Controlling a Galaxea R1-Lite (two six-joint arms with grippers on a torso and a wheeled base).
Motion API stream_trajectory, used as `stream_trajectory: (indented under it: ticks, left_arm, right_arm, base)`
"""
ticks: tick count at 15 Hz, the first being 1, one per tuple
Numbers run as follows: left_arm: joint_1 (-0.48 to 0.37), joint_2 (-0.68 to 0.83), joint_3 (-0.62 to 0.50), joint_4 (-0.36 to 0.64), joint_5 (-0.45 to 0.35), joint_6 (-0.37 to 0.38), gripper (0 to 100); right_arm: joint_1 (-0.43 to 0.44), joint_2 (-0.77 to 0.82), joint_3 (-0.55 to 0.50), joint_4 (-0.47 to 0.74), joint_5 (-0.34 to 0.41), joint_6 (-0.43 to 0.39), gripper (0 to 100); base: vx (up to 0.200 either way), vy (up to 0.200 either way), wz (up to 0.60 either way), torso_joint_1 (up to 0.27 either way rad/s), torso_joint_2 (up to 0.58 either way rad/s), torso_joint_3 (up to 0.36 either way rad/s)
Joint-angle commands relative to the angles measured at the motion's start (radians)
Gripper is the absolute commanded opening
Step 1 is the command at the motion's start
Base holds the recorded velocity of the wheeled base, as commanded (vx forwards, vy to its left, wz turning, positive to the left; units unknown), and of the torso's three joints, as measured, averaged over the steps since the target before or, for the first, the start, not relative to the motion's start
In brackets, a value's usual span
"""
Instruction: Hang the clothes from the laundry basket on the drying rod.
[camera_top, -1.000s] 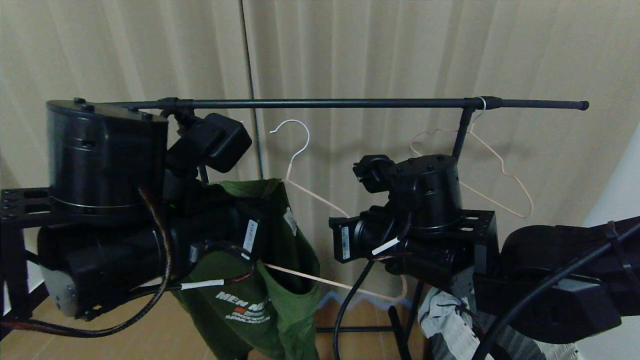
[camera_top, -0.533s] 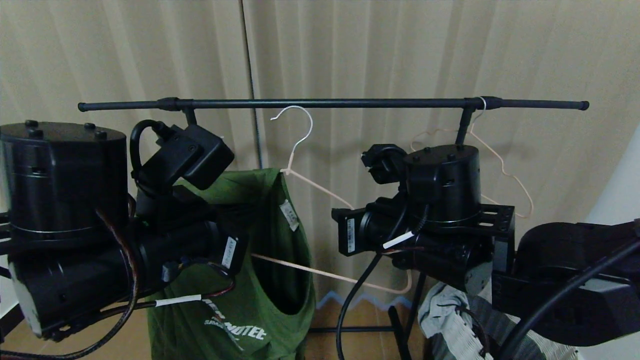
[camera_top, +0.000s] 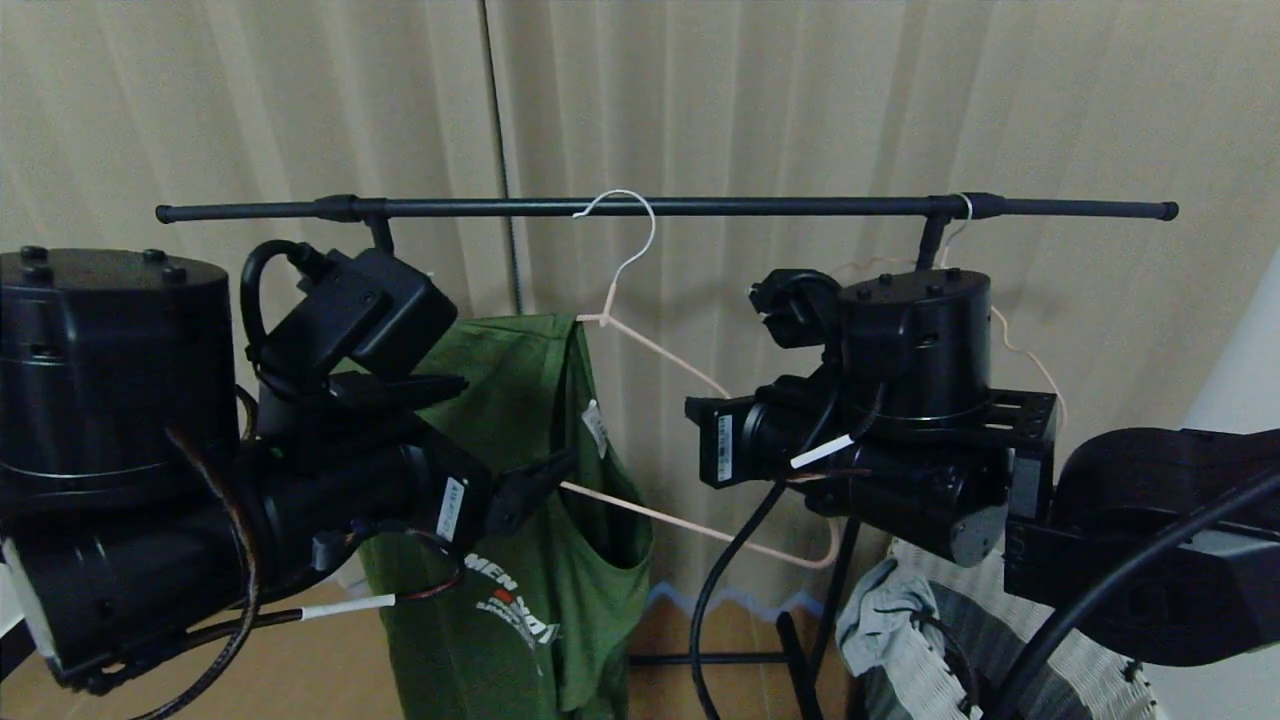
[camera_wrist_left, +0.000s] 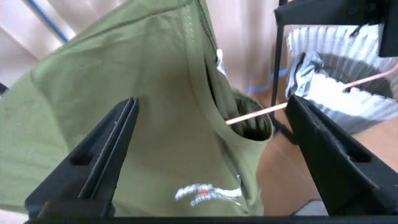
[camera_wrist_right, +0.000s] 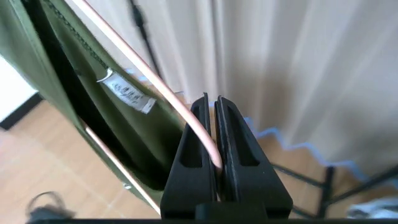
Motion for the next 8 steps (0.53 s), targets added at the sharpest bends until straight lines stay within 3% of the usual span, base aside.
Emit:
stream_trajectory:
  ticks: [1, 3, 4, 7, 8]
  left_arm:
    - [0.003, -0.036, 0.013, -0.026, -0.002, 0.003, 100]
    - [0.056, -0.066, 0.01, -0.035, -0.002, 0.069, 100]
    - [0.107, -0.088, 0.008, -0.037, -0.019, 0.184, 100]
    - [0.162, -0.095, -0.019, -0.037, -0.157, 0.312, 100]
    - [0.173, -0.089, -0.038, -0.037, -0.164, 0.369, 100]
  right_arm:
    - [-0.035, -0.021, 0.014, -0.001, 0.0, -0.019, 0]
    - [-0.081, -0.047, 0.06, -0.055, 0.006, -0.092, 0]
    - [-0.13, -0.062, 0.117, -0.135, 0.015, -0.18, 0]
    - [-0.189, -0.07, 0.206, -0.287, 0.093, -0.3, 0]
    - [-0.192, -0.07, 0.226, -0.323, 0.112, -0.326, 0]
  base:
    - [0.0, 0.0, 0.0, 0.0, 0.0, 0.0]
    - [0.0, 0.0, 0.0, 0.0, 0.0, 0.0]
    - [0.0, 0.0, 0.0, 0.0, 0.0, 0.0]
    - [0.0, 0.0, 0.0, 0.0, 0.0, 0.0]
    - [0.0, 0.0, 0.0, 0.0, 0.0, 0.0]
